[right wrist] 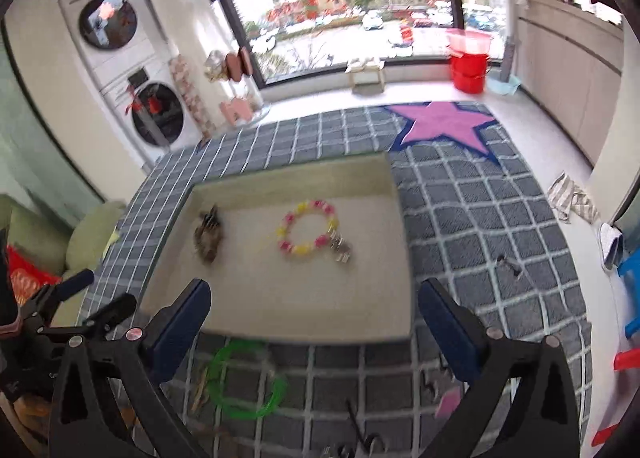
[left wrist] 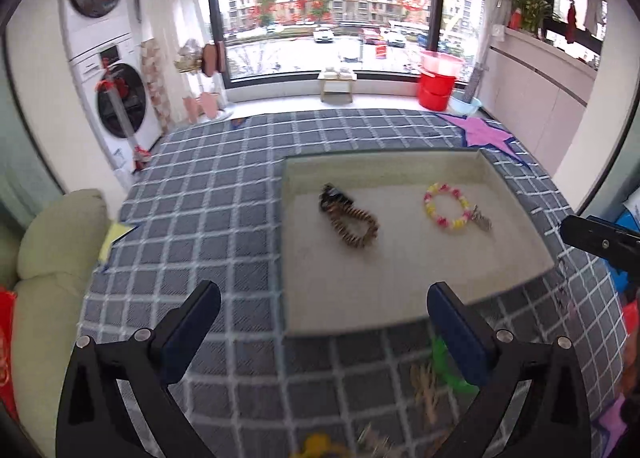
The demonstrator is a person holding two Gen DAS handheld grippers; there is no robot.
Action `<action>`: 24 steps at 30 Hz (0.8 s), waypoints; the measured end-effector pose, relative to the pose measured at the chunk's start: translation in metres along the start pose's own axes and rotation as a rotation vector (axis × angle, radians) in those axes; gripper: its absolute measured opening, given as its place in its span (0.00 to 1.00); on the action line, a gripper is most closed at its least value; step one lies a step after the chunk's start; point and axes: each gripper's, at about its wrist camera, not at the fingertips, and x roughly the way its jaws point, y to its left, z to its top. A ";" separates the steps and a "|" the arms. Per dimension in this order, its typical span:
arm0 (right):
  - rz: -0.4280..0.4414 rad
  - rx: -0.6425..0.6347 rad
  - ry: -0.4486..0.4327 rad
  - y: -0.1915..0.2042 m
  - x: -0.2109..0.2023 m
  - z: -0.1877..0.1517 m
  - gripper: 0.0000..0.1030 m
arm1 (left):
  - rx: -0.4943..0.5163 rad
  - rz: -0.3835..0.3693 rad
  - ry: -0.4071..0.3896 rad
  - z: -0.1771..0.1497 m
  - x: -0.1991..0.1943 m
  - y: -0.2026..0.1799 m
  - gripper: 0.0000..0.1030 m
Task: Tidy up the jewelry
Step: 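Withdraw both grippers from the tray toward the remaining jewelry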
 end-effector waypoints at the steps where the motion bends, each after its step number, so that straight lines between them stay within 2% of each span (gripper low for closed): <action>1: -0.009 -0.012 0.014 0.003 -0.003 -0.004 1.00 | -0.012 0.006 0.007 -0.009 -0.007 0.005 1.00; 3: -0.022 -0.026 0.026 0.008 -0.009 -0.013 1.00 | -0.028 0.011 0.014 -0.020 -0.016 0.013 1.00; 7: 0.003 -0.023 0.063 0.014 -0.023 -0.035 1.00 | -0.049 0.004 0.020 -0.049 -0.036 0.028 1.00; 11: -0.072 -0.027 0.087 0.016 -0.033 -0.056 1.00 | -0.066 0.027 0.018 -0.075 -0.051 0.040 1.00; 13: -0.076 -0.014 0.107 0.014 -0.036 -0.067 1.00 | -0.058 0.035 0.027 -0.090 -0.055 0.043 1.00; 24: -0.102 0.013 0.171 0.010 -0.041 -0.118 1.00 | -0.050 0.049 0.083 -0.135 -0.052 0.047 1.00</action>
